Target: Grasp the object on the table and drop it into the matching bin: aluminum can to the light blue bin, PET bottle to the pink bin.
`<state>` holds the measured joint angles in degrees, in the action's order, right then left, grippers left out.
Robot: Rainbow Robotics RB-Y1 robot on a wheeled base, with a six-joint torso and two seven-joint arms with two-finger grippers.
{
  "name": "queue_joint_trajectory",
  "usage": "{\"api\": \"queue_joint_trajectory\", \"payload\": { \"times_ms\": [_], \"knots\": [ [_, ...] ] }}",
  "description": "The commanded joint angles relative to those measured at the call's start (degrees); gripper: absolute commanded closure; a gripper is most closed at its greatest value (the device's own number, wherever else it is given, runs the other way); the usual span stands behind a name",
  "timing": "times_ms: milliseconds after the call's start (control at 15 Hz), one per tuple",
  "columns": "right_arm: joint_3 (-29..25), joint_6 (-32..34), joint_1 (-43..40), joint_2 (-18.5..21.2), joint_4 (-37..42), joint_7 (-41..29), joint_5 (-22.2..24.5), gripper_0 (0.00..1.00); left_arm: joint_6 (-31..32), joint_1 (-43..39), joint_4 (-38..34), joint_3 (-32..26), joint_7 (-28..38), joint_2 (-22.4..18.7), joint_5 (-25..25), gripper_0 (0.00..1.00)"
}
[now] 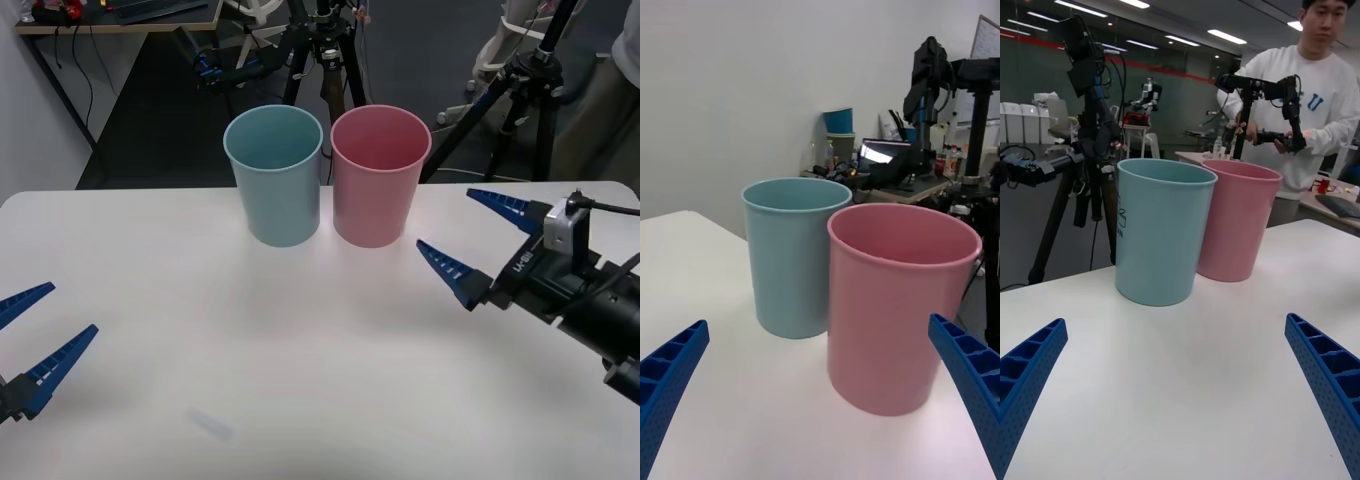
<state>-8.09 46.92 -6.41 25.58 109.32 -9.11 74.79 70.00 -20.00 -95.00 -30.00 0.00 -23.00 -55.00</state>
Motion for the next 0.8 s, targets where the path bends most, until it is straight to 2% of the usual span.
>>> {"api": "queue_joint_trajectory", "payload": {
  "times_ms": [67, 400, 800],
  "knots": [
    [-5.9, 4.8, -5.5, 0.0, -0.1, 0.3, -3.0, 0.0, 0.0, 0.0, 0.0, 0.0, 0.0, 0.0, 0.0, 0.0],
    [-12.8, 6.3, -13.1, 0.0, -0.1, -0.1, -6.1, 0.0, 0.0, 0.0, 0.0, 0.0, 0.0, 0.0, 0.0, 0.0],
    [-17.4, 7.7, -16.0, 0.0, -0.1, 0.1, -7.6, 0.0, 0.0, 0.0, 0.0, 0.0, 0.0, 0.0, 0.0, 0.0]
  ]
}}
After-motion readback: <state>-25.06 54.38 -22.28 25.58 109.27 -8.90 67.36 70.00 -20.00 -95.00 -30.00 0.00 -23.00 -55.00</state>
